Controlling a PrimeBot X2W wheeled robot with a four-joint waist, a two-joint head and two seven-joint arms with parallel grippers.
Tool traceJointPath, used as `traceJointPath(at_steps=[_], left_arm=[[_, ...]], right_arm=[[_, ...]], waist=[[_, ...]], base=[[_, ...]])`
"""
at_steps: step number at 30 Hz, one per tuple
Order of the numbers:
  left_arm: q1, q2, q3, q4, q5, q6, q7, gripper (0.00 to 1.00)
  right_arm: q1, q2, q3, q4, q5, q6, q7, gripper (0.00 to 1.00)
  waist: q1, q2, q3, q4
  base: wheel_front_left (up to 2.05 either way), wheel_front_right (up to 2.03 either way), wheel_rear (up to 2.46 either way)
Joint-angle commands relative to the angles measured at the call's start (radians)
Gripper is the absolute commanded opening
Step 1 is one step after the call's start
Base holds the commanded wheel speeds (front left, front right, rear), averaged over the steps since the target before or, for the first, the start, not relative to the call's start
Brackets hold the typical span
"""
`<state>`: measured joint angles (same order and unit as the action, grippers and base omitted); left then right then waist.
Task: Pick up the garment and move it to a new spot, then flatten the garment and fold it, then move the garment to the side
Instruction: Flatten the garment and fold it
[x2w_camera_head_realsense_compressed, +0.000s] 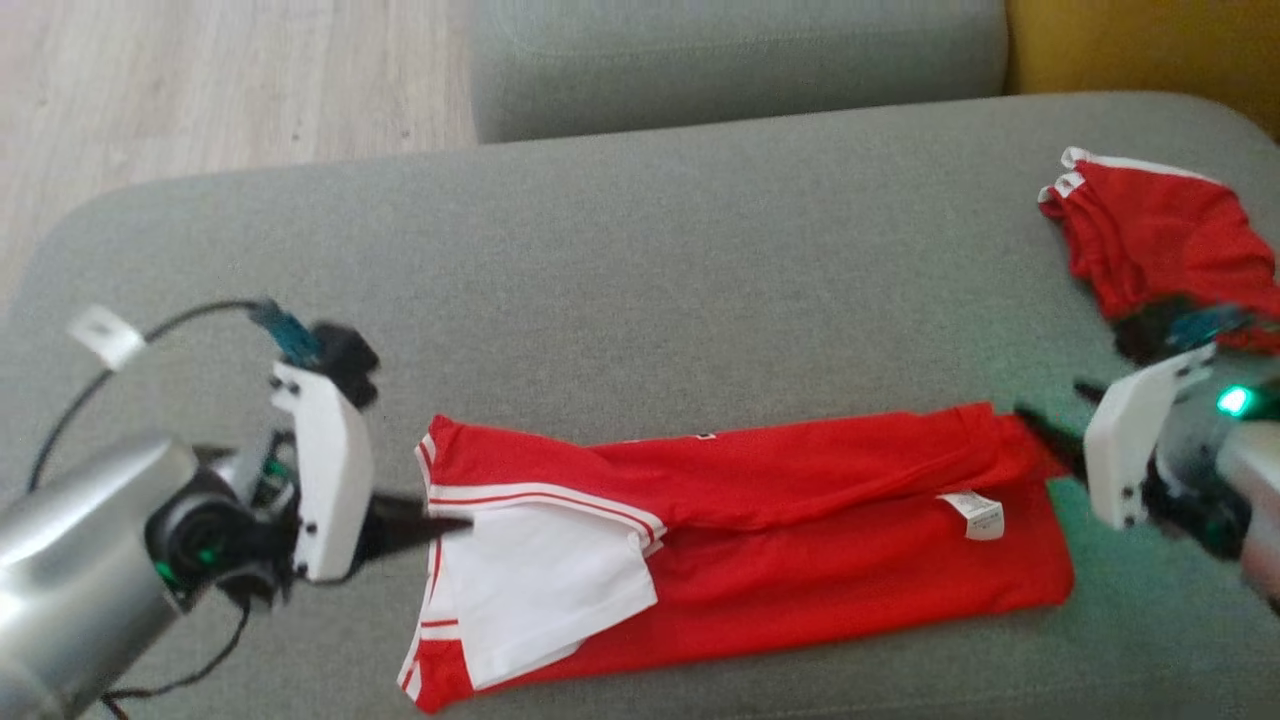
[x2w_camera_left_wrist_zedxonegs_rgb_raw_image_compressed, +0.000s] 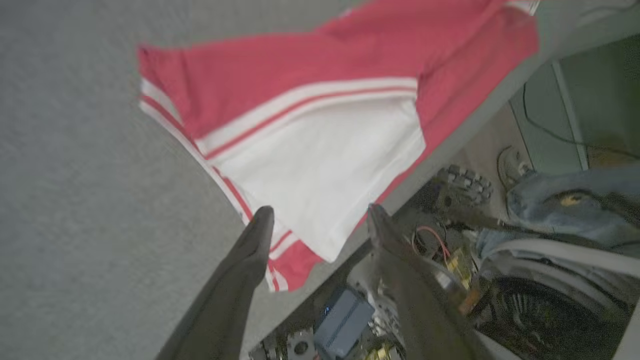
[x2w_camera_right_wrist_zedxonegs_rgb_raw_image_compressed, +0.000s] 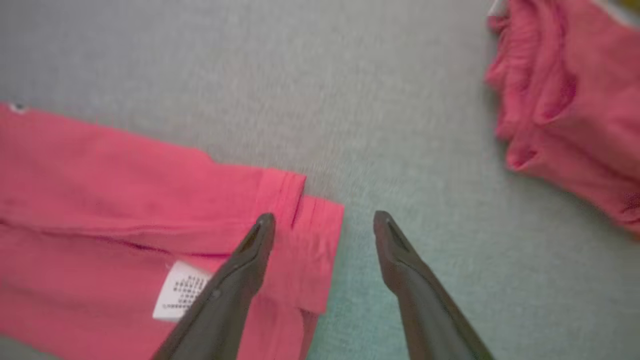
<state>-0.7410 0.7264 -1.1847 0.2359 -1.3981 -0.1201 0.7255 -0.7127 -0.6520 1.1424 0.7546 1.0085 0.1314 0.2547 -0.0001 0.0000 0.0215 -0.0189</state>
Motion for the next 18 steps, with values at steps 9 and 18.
traceJointPath(at_steps=[9, 18], left_arm=[[-0.003, 0.055, 0.231, -0.035, 0.158, 0.143, -0.521, 1.0], [0.188, 0.023, 0.365, -0.13, 0.319, 0.407, -0.974, 1.0]], right_arm=[[-0.053, -0.039, -0.231, -0.049, -0.019, -0.001, -0.387, 1.0], [0.141, 0.092, -0.636, -0.154, -0.205, -0.001, -0.516, 1.0]], waist=[[0.0001, 0.0, -0.044, 0.01], [0.0001, 0.0, -0.056, 0.011]], base=[[0.0, 0.0, 0.0], [0.0, 0.0, 0.0]])
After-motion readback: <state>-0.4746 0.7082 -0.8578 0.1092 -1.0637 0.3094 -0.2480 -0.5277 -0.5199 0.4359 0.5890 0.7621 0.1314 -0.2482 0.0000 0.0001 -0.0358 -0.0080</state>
